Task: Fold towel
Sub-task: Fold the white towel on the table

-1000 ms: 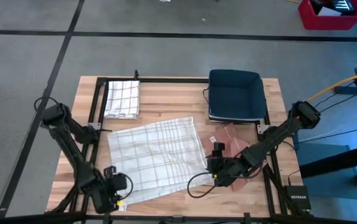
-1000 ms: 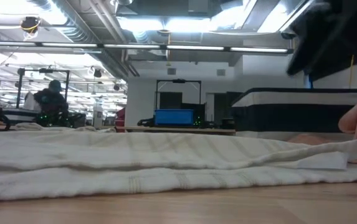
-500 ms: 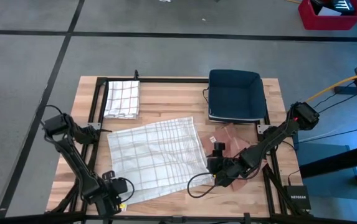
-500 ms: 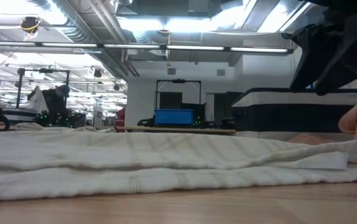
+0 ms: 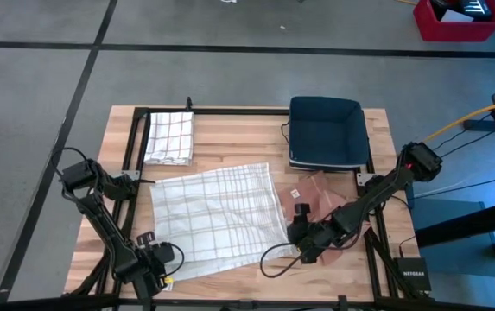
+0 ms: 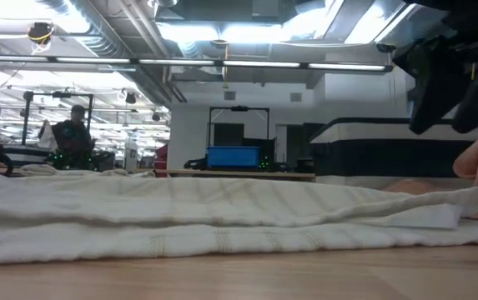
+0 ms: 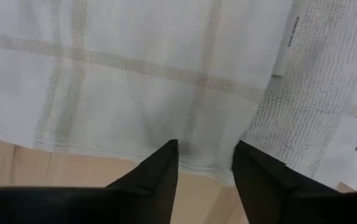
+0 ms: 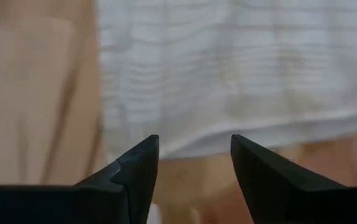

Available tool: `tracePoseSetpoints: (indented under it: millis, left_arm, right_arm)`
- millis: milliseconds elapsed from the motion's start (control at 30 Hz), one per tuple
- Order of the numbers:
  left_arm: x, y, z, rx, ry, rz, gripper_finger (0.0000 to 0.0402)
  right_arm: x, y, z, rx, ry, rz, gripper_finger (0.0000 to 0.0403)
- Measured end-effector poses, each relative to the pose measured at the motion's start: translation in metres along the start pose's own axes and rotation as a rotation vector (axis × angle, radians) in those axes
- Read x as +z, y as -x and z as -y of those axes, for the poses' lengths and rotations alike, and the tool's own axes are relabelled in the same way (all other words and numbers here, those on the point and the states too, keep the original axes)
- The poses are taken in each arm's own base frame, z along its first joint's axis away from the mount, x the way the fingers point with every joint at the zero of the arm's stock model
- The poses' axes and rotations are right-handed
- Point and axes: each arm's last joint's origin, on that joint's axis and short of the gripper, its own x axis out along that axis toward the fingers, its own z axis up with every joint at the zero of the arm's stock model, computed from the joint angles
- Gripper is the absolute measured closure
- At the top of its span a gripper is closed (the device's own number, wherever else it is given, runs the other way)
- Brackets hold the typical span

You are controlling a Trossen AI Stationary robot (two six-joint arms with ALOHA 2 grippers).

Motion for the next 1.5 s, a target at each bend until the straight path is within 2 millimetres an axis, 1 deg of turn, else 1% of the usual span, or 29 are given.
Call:
tracePoseSetpoints:
  millis: [133,267,400,467,633,767,833,933,1000,1033,1100,1200,1333,1400,1500]
  left_arm:
    - [-0.002,0.0,0.0,0.004,-0.007,0.003,0.0279]
    - [-0.004,0.001,0.0,0.004,0.007,0.004,0.0287]
    - [-0.007,0.001,0.0,0.002,0.031,0.015,0.0296]
    - [-0.009,0.002,0.0,0.002,0.023,0.016,0.0301]
    - [-0.008,0.002,0.001,0.002,0.011,0.029,0.0315]
    - [-0.008,0.002,0.002,-0.009,-0.005,0.031,0.0332]
    - [-0.008,0.002,0.002,-0.013,-0.004,0.031,0.0343]
    - [-0.008,0.002,0.002,-0.016,-0.004,0.031,0.0363]
    - [-0.007,0.005,0.001,-0.029,0.0,0.016,0.0378]
    - [-0.006,0.007,0.001,-0.04,0.004,0.01,0.0385]
    - [-0.006,0.012,0.0,-0.055,0.005,0.011,0.0396]
    - [-0.006,0.018,-0.002,-0.071,0.014,0.011,0.0398]
    - [-0.003,0.032,-0.002,-0.126,0.036,0.013,0.04]
    - [-0.001,0.04,0.001,-0.163,0.029,0.018,0.04]
    - [0.002,0.051,0.012,-0.25,0.003,0.032,0.04]
  right_arm:
    - [0.005,-0.011,-0.011,0.123,0.033,0.027,0.0215]
    - [0.003,-0.023,-0.02,0.169,0.048,0.01,0.0227]
    - [-0.005,-0.031,-0.03,0.149,0.088,-0.011,0.0237]
    - [-0.009,-0.035,-0.033,0.109,0.105,-0.009,0.0242]
    - [-0.014,-0.045,-0.036,0.014,0.125,-0.003,0.0256]
    - [-0.018,-0.054,-0.038,0.005,0.133,-0.023,0.0276]
    - [-0.019,-0.055,-0.038,-0.003,0.134,-0.025,0.0292]
    - [-0.017,-0.054,-0.038,-0.019,0.132,-0.017,0.0336]
    - [-0.013,-0.049,-0.038,-0.023,0.141,-0.027,0.0375]
    - [-0.01,-0.046,-0.038,-0.027,0.147,-0.032,0.0387]
    - [-0.007,-0.039,-0.036,-0.047,0.165,-0.045,0.039]
    - [-0.003,-0.029,-0.032,-0.101,0.155,-0.044,0.0383]
    - [0.007,-0.015,-0.031,-0.083,0.13,-0.003,0.0396]
    - [0.01,-0.01,-0.031,-0.069,0.121,0.008,0.0391]
    - [0.013,-0.006,-0.032,-0.02,0.115,0.002,0.039]
